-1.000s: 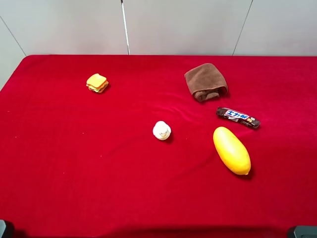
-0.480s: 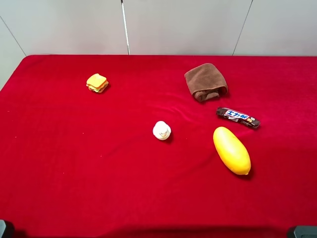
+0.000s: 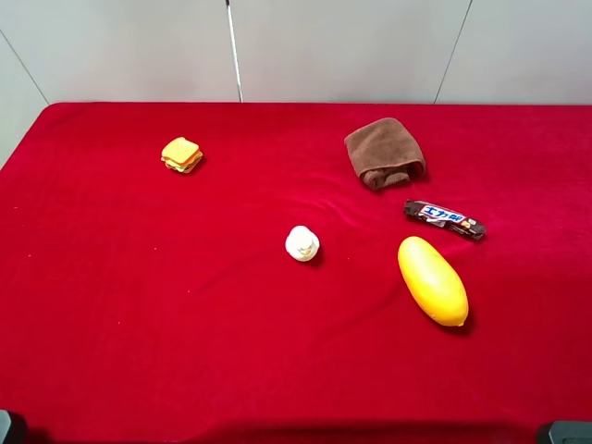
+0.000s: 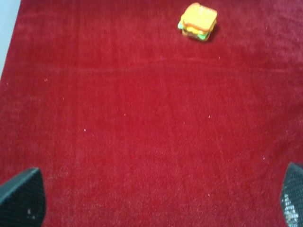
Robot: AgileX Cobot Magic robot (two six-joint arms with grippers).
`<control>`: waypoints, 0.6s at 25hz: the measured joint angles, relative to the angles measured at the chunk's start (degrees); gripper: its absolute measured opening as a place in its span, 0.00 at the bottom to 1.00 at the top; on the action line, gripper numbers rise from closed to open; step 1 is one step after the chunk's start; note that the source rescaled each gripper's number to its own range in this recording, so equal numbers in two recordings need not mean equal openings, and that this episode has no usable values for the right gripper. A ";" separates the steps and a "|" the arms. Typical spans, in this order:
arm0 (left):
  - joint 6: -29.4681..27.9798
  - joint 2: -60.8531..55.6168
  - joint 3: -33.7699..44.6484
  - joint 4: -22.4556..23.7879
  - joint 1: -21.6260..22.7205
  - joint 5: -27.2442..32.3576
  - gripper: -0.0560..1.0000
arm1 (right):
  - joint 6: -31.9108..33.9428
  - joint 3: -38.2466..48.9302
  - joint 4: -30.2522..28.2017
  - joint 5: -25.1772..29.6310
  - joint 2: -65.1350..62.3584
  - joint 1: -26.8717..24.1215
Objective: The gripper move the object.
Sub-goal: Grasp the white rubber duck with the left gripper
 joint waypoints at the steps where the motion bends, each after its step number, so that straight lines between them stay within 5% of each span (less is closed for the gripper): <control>1: 0.00 0.70 -0.43 0.00 0.00 -0.02 1.00 | 0.00 0.00 0.00 0.00 0.00 0.00; 15: 6.79 22.90 -5.79 0.00 0.00 -4.54 1.00 | 0.00 0.00 0.00 0.00 0.00 0.00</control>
